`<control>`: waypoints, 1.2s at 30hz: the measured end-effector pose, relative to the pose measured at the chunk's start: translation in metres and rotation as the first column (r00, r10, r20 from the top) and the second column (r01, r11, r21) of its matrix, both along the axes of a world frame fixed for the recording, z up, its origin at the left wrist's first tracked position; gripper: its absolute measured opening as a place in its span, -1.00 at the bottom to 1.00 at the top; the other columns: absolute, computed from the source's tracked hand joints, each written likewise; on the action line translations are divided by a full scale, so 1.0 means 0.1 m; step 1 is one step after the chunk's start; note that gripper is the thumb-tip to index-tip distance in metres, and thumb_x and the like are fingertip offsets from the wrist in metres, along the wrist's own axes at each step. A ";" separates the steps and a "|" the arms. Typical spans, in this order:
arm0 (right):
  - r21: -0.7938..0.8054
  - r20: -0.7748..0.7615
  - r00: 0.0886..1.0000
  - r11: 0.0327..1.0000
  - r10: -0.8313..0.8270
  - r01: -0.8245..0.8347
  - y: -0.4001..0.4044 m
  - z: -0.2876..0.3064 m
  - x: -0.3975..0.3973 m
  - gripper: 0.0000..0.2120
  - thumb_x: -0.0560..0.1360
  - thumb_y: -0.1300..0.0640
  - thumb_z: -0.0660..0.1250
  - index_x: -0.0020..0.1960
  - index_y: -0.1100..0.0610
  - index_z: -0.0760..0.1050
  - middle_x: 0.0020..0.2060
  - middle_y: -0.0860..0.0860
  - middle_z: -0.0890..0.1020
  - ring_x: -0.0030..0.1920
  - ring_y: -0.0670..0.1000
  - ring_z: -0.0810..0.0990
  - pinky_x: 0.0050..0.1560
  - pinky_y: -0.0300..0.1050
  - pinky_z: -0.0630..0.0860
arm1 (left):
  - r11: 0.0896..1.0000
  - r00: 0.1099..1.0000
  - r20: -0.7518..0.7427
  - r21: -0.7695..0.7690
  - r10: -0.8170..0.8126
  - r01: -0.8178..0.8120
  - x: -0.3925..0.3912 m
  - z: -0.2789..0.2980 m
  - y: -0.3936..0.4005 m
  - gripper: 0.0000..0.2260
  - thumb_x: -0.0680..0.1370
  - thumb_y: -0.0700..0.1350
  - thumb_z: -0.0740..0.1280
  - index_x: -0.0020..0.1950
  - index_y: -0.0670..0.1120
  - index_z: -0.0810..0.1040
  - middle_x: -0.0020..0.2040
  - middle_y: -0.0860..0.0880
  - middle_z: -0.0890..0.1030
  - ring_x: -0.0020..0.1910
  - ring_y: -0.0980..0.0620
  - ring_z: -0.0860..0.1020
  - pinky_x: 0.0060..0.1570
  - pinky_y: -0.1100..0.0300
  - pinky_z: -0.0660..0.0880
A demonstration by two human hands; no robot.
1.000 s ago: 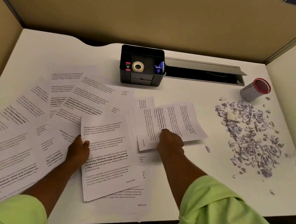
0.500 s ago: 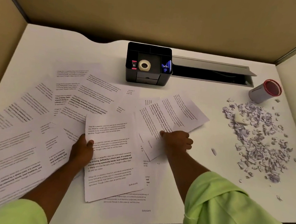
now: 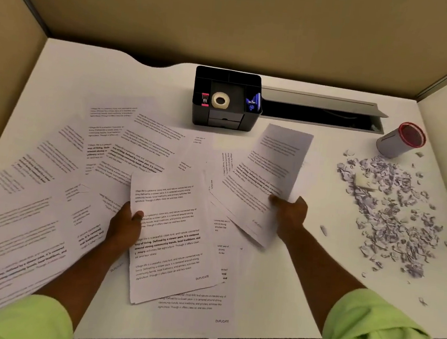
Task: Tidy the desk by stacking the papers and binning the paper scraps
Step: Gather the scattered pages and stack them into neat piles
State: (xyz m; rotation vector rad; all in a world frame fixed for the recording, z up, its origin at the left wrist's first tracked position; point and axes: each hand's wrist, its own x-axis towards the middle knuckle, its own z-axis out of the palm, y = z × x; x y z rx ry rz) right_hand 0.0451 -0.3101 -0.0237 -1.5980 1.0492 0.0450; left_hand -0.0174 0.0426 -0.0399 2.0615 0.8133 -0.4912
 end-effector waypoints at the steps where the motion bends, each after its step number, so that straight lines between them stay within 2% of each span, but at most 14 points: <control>1: 0.053 0.038 0.999 0.999 0.000 -0.002 -0.08 0.04 -0.01 -0.59 0.42 0.34 0.53 0.24 0.24 0.53 0.12 0.16 0.69 0.03 0.21 0.69 0.14 0.19 0.63 | 1.000 1.000 0.005 -0.013 0.007 -0.007 0.00 0.01 0.00 -0.70 0.67 -0.17 0.17 0.40 -0.13 0.35 0.31 -0.19 0.51 0.24 -0.20 0.51 0.03 0.04 0.48; 4: 0.174 0.157 0.988 0.984 0.015 -0.042 -0.25 0.14 -0.10 -0.56 0.46 0.39 0.49 0.32 0.24 0.54 0.13 0.13 0.71 0.09 0.18 0.71 0.11 0.08 0.66 | 0.999 0.999 0.028 -0.046 0.026 -0.025 0.00 0.05 -0.02 -0.65 0.67 -0.16 0.16 0.46 -0.06 0.29 0.31 -0.14 0.50 0.24 -0.18 0.51 -0.05 0.08 0.48; 7: 0.298 0.236 0.972 0.951 0.011 -0.083 -0.32 0.18 -0.20 -0.56 0.47 0.34 0.50 0.34 0.22 0.56 0.17 0.12 0.71 0.16 0.18 0.70 0.07 -0.01 0.67 | 0.997 0.998 0.060 -0.071 0.035 -0.030 0.00 0.08 -0.05 -0.63 0.67 -0.16 0.16 0.49 -0.04 0.26 0.35 -0.14 0.48 0.26 -0.18 0.50 0.00 0.03 0.51; 10: 0.401 0.241 0.963 0.892 0.118 -0.210 -0.26 0.25 -0.27 -0.55 0.49 0.28 0.47 0.36 0.14 0.54 0.21 0.09 0.70 0.18 0.17 0.69 0.18 0.14 0.62 | 0.992 0.991 0.112 -0.107 0.071 -0.059 0.00 0.15 -0.12 -0.62 0.67 -0.17 0.16 0.50 -0.03 0.28 0.39 -0.12 0.46 0.31 -0.18 0.48 0.14 -0.01 0.49; 13: 0.484 0.215 0.953 0.824 0.213 -0.293 -0.11 0.32 -0.39 -0.58 0.50 0.30 0.44 0.34 0.17 0.55 0.19 0.11 0.70 0.16 0.20 0.70 0.06 0.10 0.66 | 0.984 0.976 0.202 -0.173 0.087 -0.052 0.03 0.28 -0.24 -0.60 0.66 -0.20 0.18 0.50 -0.03 0.29 0.42 -0.09 0.43 0.37 -0.15 0.42 0.30 -0.02 0.41; 16: 0.494 0.188 0.935 0.794 0.300 -0.354 0.08 0.38 -0.47 -0.66 0.52 0.24 0.45 0.30 0.18 0.59 0.18 0.12 0.71 0.15 0.19 0.71 0.02 0.05 0.67 | 0.964 0.963 0.254 -0.266 0.095 -0.024 0.08 0.45 -0.37 -0.61 0.66 -0.22 0.18 0.48 -0.02 0.32 0.40 -0.03 0.45 0.34 -0.06 0.44 0.27 0.07 0.40; 19: 0.464 0.225 0.902 0.773 0.370 -0.433 0.23 0.47 -0.52 -0.68 0.54 0.18 0.44 0.29 0.14 0.59 0.18 0.07 0.72 0.17 0.14 0.70 0.13 0.07 0.65 | 0.926 0.952 0.287 -0.376 0.109 0.008 0.09 0.64 -0.48 -0.61 0.66 -0.21 0.17 0.48 0.03 0.32 0.36 0.05 0.48 0.31 0.01 0.46 0.21 0.11 0.45; 21: 0.447 0.260 0.878 0.756 0.402 -0.479 0.30 0.52 -0.53 -0.64 0.55 0.18 0.44 0.34 0.09 0.55 0.20 0.03 0.71 0.19 0.11 0.70 0.18 0.12 0.64 | 0.910 0.943 0.306 -0.414 0.133 0.006 0.11 0.74 -0.53 -0.59 0.66 -0.18 0.17 0.49 0.08 0.28 0.38 0.07 0.47 0.34 -0.01 0.46 0.29 -0.02 0.46; 23: 0.427 0.303 0.850 0.736 0.431 -0.525 0.34 0.59 -0.51 -0.57 0.53 0.25 0.46 0.37 0.07 0.51 0.21 0.02 0.70 0.19 0.11 0.69 0.17 0.15 0.64 | 0.897 0.937 0.311 -0.443 0.159 -0.005 0.11 0.84 -0.57 -0.61 0.68 -0.11 0.14 0.50 0.12 0.25 0.38 0.07 0.47 0.30 0.00 0.49 0.26 -0.08 0.50; 27: 0.285 0.380 0.738 0.688 0.558 -0.667 0.39 0.78 -0.42 -0.47 0.46 0.34 0.50 0.39 0.13 0.47 0.23 0.06 0.69 0.21 0.16 0.68 0.18 0.17 0.64 | 0.885 0.896 0.410 -0.463 0.173 0.041 0.06 1.08 -0.65 -0.63 0.67 0.07 0.14 0.49 0.11 0.29 0.35 0.13 0.47 0.28 0.11 0.47 0.14 0.24 0.47; 30: 0.131 0.413 0.674 0.693 0.612 -0.709 0.43 0.92 -0.38 -0.47 0.44 0.36 0.49 0.35 0.11 0.47 0.21 0.06 0.69 0.20 0.17 0.68 0.15 0.19 0.65 | 0.918 0.844 0.505 -0.394 0.178 0.043 0.03 1.21 -0.69 -0.59 0.63 -0.06 0.27 0.47 0.07 0.28 0.28 0.18 0.48 0.21 0.17 0.49 -0.06 0.43 0.49; 32: 0.004 0.451 0.634 0.709 0.628 -0.705 0.47 1.01 -0.37 -0.46 0.42 0.39 0.41 0.34 0.08 0.46 0.21 0.06 0.67 0.19 0.14 0.67 0.11 0.17 0.67 | 0.926 0.823 0.535 -0.375 0.193 0.027 0.03 1.28 -0.72 -0.60 0.63 -0.14 0.28 0.44 0.05 0.30 0.28 0.11 0.52 0.22 0.08 0.54 0.00 0.26 0.59; 34: -0.063 0.461 0.658 0.762 0.596 -0.645 0.53 1.10 -0.36 -0.43 0.43 0.44 0.35 0.34 0.04 0.39 0.20 0.01 0.60 0.21 0.07 0.63 0.13 0.12 0.67 | 0.934 0.788 0.593 -0.350 0.164 0.070 0.02 1.35 -0.77 -0.55 0.63 -0.19 0.27 0.47 0.07 0.27 0.30 0.06 0.52 0.26 0.05 0.53 0.13 0.05 0.59; 36: -0.081 0.490 0.689 0.815 0.534 -0.574 0.58 1.18 -0.39 -0.45 0.47 0.47 0.33 0.32 0.02 0.35 0.17 -0.03 0.56 0.19 -0.02 0.59 0.10 -0.06 0.66 | 0.929 0.745 0.653 -0.345 0.137 0.131 -0.02 1.39 -0.80 -0.48 0.61 -0.25 0.27 0.50 0.09 0.22 0.32 0.05 0.48 0.30 0.10 0.48 0.21 0.05 0.55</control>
